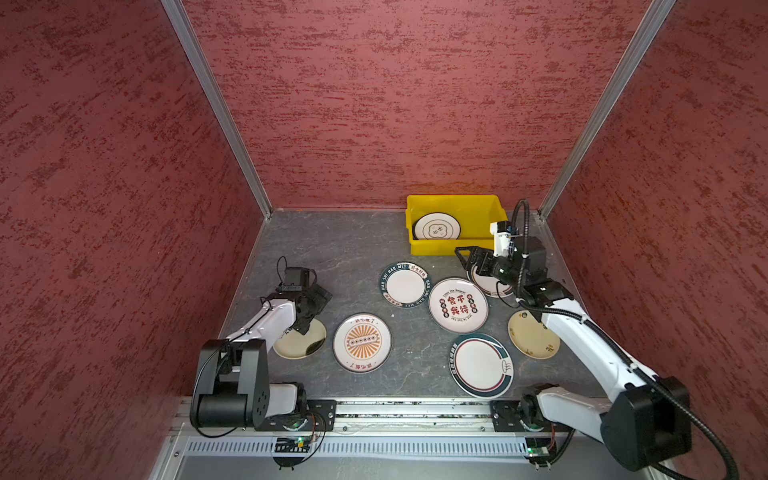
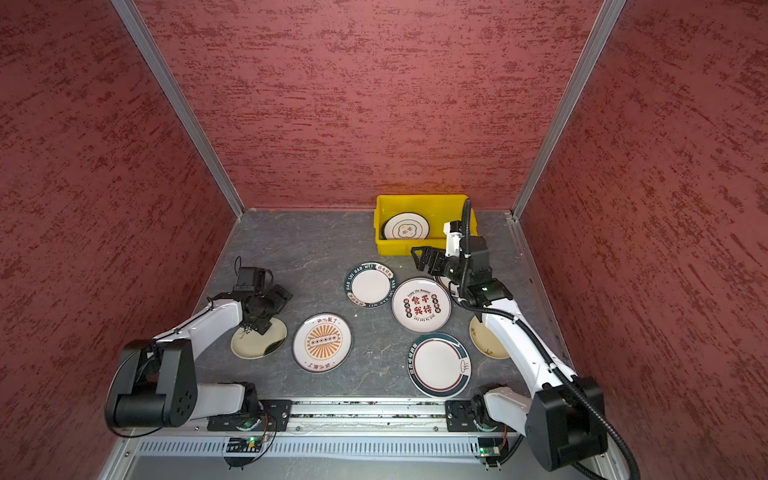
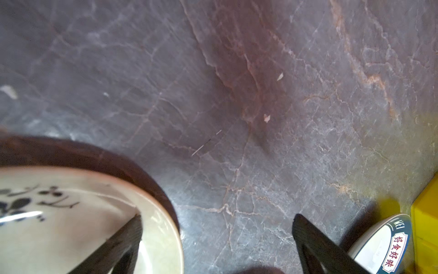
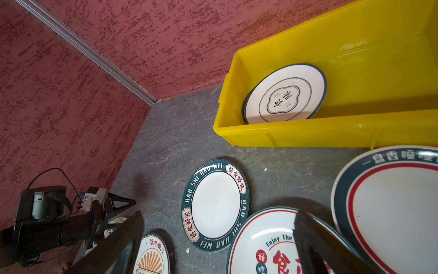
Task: Place the plates into the plastic bin on the countertop
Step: Move the plate to the middle-left of the table.
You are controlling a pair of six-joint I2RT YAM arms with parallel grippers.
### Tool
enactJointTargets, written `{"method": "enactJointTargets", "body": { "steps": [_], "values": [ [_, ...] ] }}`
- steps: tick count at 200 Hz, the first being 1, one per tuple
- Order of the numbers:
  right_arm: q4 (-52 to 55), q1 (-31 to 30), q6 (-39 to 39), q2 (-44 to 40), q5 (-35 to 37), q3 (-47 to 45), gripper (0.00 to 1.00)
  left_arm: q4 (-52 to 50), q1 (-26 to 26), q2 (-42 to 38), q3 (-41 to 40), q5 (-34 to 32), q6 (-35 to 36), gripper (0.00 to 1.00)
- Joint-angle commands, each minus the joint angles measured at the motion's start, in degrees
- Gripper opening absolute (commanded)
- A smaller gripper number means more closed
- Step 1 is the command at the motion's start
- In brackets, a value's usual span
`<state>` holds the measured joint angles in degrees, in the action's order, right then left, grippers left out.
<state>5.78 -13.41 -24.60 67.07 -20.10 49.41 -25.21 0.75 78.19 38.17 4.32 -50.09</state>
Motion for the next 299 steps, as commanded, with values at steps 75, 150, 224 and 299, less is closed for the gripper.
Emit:
{"method": "enactJointTargets", "body": {
  "steps": [75, 150, 224, 299],
  "values": [
    [1.64, -0.26, 0.21, -3.13, 2.46, -0.83, 0.99, 7.62, -0.66, 11.62, 7.66, 3.21, 3.24, 0.99],
    [1.66, -0.27, -0.81, -3.71, 2.84, -2.21, 0.99, 8.37, -3.11, 22.71, 19.94, 3.76, 4.51, 0.99],
    [2.77, -0.17, 0.42, -2.38, 6.15, -3.53, 0.99, 9.46, -6.45, 32.89, 29.92, 6.55, 4.03, 0.99],
    [4.43, -0.21, 1.60, -4.22, 5.76, -4.44, 0.99, 7.63, -6.24, 31.04, 32.25, 5.62, 5.89, 0.99]
  ]
}}
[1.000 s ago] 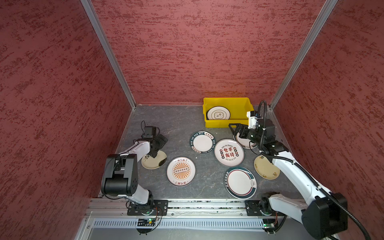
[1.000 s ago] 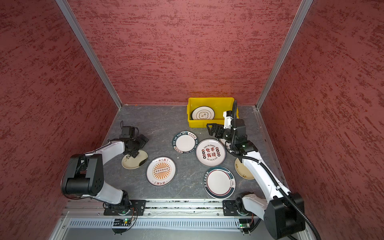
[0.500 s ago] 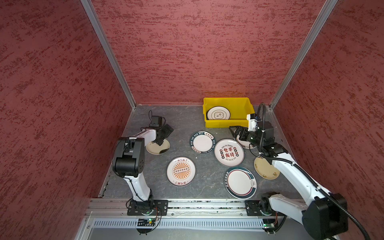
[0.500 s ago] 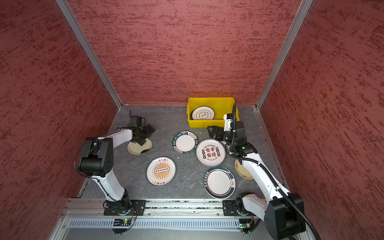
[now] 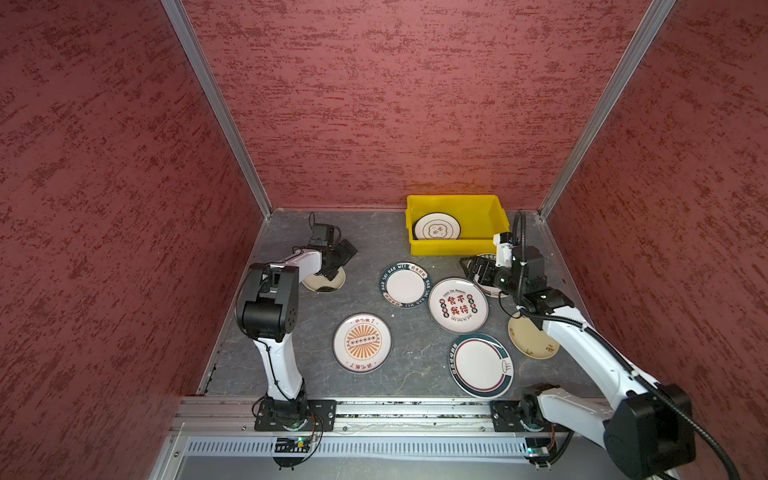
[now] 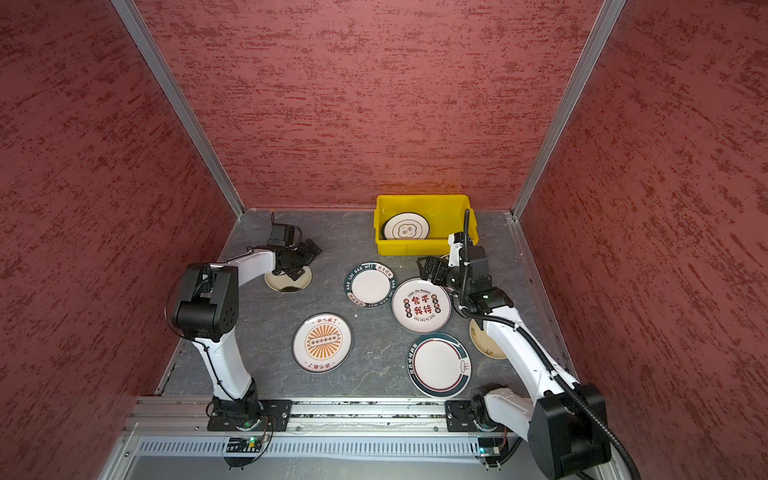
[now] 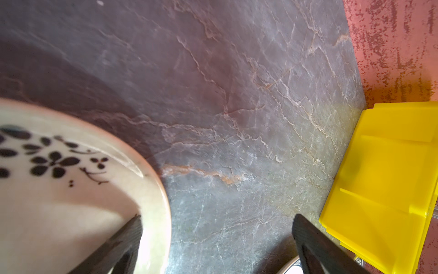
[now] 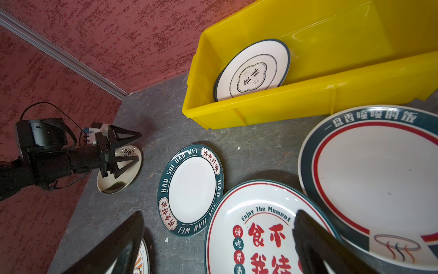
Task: Place the plates into the plastic bin on the countertop
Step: Move the plate to the middle-left of the table, then pick up the plate from the middle-left of the table.
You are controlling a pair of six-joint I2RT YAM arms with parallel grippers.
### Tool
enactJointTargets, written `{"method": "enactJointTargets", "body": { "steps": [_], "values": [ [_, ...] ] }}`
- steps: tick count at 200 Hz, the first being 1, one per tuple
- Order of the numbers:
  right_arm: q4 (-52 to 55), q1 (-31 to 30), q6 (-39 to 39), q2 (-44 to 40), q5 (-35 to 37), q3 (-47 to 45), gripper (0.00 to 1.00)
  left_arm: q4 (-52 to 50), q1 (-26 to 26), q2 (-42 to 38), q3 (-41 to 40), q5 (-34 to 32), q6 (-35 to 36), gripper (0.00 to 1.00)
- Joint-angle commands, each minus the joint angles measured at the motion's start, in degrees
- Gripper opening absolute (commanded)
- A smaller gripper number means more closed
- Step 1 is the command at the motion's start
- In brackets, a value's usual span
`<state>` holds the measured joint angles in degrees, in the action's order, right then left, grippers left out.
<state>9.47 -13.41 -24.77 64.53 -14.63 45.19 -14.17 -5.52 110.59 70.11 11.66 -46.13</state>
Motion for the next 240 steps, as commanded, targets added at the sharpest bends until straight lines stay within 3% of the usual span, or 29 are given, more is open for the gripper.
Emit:
{"method": "enactJointTargets", "body": {
  "steps": [1, 97, 150, 186, 226, 240],
  "values": [
    [0.92, -0.21, 2.04, -1.69, 0.24, -0.09, 0.99, -3.58, 0.05, -1.52, 0.35, -1.90, 2.01, 0.99],
    [0.48, -0.21, 1.69, -1.52, -1.96, -0.74, 0.99, -8.09, 1.18, -19.49, -8.78, -4.11, 2.71, 0.99],
    [-6.19, -0.21, 0.19, -1.85, -11.76, -2.39, 0.99, -7.55, 8.29, -33.01, -23.06, -4.53, 2.69, 0.99],
    [-11.43, -0.21, -2.90, -0.82, -19.04, -3.88, 0.99, 2.17, 14.00, -40.48, -33.74, 2.53, 1.16, 1.00],
    [-11.76, -0.15, -3.49, -0.98, -19.60, -4.02, 0.99, 8.44, 15.77, -38.99, -38.47, 5.40, 0.49, 0.83],
    [-11.61, -0.21, -3.61, -1.38, -19.14, -4.14, 0.99, 11.58, 16.53, -37.44, -39.50, 6.90, -0.05, 0.72]
  ]
}}
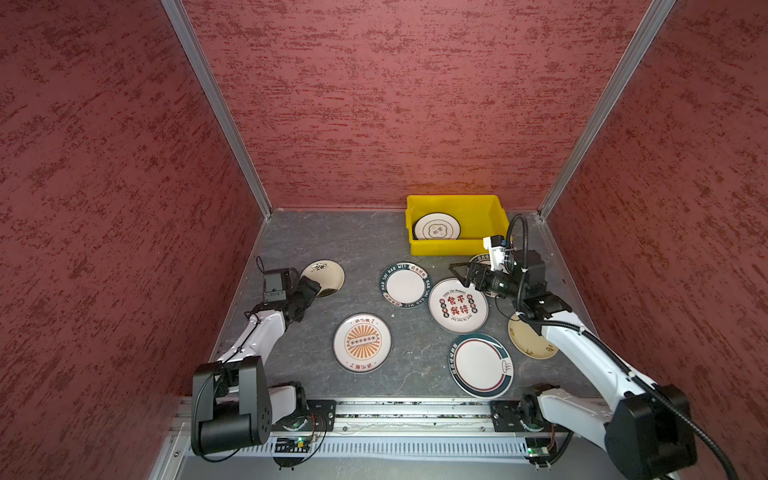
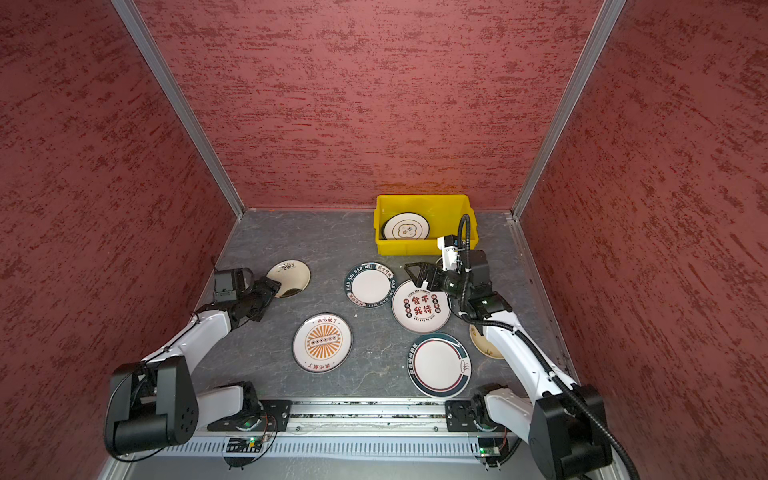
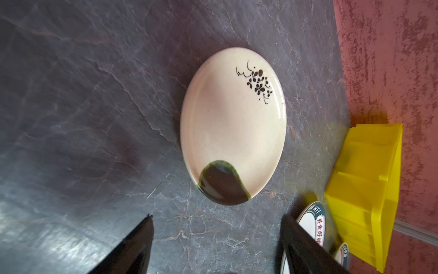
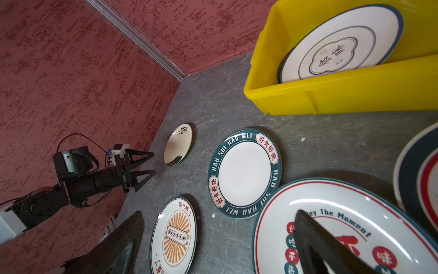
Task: Place the plates into the plastic bin on the countertop
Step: Pick up the plate from the middle-left of the table.
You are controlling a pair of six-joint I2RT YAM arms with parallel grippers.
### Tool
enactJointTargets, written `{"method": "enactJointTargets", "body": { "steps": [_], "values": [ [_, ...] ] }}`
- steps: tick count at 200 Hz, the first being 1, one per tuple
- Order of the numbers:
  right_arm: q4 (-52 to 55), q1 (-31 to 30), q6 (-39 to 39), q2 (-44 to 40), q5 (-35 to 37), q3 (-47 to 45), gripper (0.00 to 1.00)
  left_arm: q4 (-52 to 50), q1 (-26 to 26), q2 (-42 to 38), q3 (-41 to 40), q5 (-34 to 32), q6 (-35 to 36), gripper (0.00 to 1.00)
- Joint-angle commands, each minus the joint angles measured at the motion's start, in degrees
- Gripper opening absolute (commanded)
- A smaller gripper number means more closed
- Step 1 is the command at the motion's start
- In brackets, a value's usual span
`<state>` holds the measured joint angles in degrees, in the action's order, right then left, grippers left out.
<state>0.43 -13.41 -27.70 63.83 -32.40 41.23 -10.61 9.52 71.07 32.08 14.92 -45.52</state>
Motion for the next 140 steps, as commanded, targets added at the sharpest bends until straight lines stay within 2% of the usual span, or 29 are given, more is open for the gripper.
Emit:
{"method": "enactJointTargets", "body": {
  "steps": [1, 17, 119, 140],
  "values": [
    [-2.55, -0.21, -0.68, -0.70, -1.36, -0.14, 0.99, 8.17, 1.57, 2.20, -1.52, 3.72, -0.69, 0.71],
    [-1.96, -0.20, -0.69, -1.07, -0.46, -0.12, 0.99, 11.03, 2.14, 4.15, -1.93, 4.94, -1.36, 0.61],
    [0.10, -0.21, -0.78, -2.49, 3.50, 0.12, 0.99, 17.51, 2.33, 13.68, -1.47, 3.10, -3.65, 0.55],
    [0.36, -0.21, -1.04, -2.40, 3.68, 0.27, 0.99, 18.57, 2.34, 15.37, -1.33, 3.08, -3.86, 0.48]
  ]
}}
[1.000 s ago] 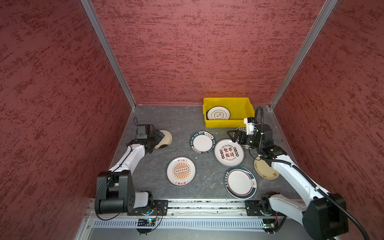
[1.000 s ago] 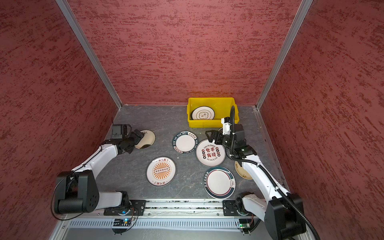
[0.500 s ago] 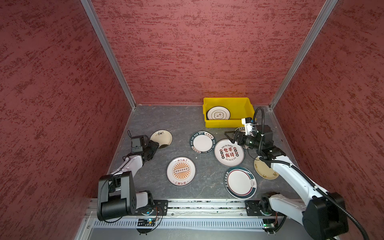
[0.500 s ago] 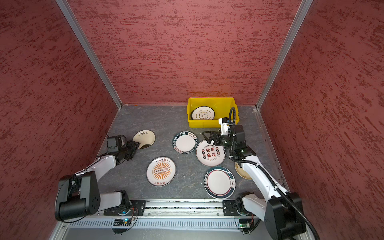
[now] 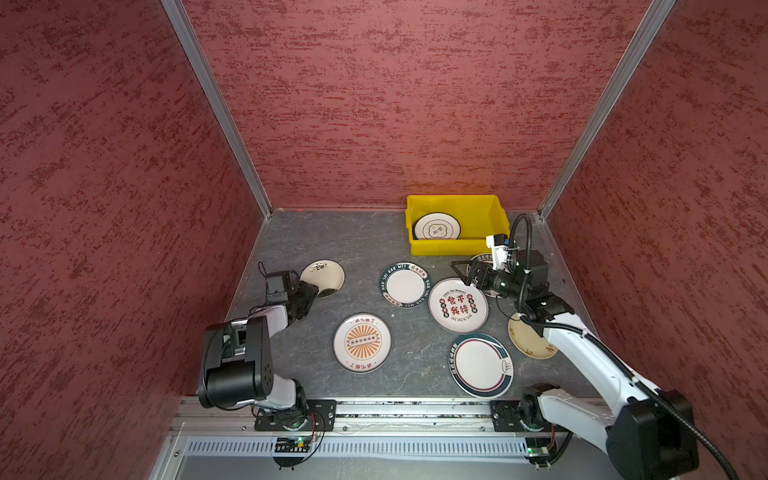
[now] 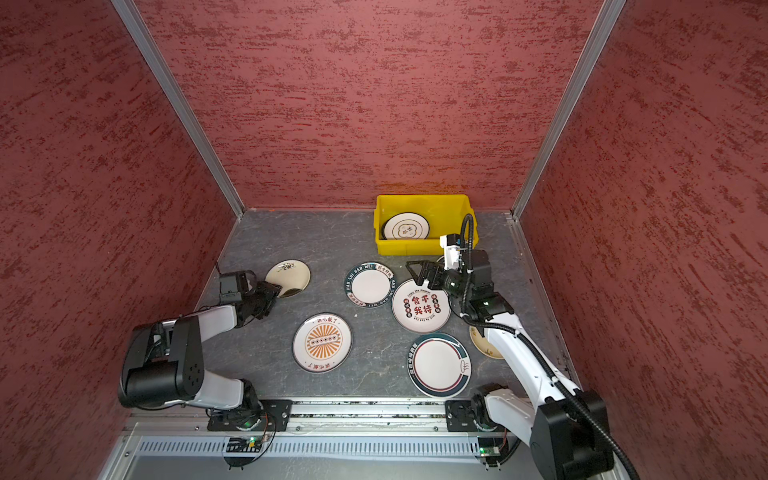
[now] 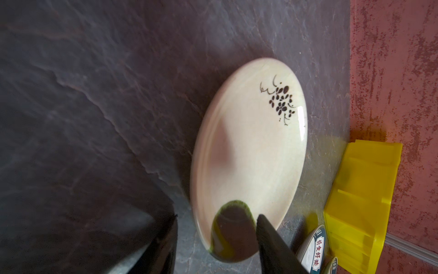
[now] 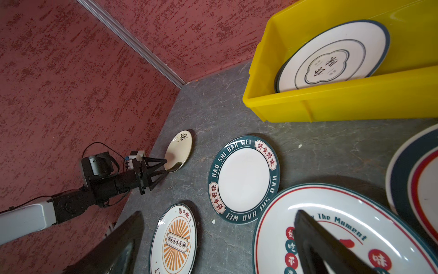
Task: Place the plates into the plastic bin on the countertop
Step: Pick up the plate from the middle-left of the table.
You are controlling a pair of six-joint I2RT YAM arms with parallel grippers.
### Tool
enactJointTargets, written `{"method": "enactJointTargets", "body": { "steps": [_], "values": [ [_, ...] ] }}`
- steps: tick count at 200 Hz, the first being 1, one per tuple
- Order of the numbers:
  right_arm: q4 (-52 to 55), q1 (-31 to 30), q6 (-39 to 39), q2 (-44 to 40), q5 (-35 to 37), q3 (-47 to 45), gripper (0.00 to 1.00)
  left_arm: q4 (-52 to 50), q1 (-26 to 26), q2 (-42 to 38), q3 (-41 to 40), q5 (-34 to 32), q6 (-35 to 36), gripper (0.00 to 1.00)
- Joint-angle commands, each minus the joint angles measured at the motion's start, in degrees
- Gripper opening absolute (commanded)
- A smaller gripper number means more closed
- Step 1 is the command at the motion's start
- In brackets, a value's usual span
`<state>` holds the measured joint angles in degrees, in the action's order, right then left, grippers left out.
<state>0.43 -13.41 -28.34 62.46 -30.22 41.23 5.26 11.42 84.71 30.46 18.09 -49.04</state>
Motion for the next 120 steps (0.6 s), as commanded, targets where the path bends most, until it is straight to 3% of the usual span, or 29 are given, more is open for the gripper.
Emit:
{"method": "enactJointTargets", "body": {
  "steps": [1, 26, 49, 120],
  "values": [
    [0.36, -0.21, -0.40, -1.02, 1.57, 0.26, 0.99, 2.77, 0.40, 1.80, 0.21, -0.08, -0.31, 0.47],
    [0.45, -0.19, -0.64, -0.93, 1.90, 0.38, 0.99, 5.09, 0.42, 3.87, -0.08, 0.68, -0.79, 0.44],
    [0.06, -0.21, -1.04, -0.80, 2.04, 0.44, 0.99, 7.21, 0.40, 6.21, -0.22, 1.93, -1.88, 0.31],
    [1.07, -0.19, -1.80, -0.57, 2.51, 0.65, 0.99, 8.72, 0.40, 8.28, 0.03, 2.83, -2.08, 0.15]
  ]
}}
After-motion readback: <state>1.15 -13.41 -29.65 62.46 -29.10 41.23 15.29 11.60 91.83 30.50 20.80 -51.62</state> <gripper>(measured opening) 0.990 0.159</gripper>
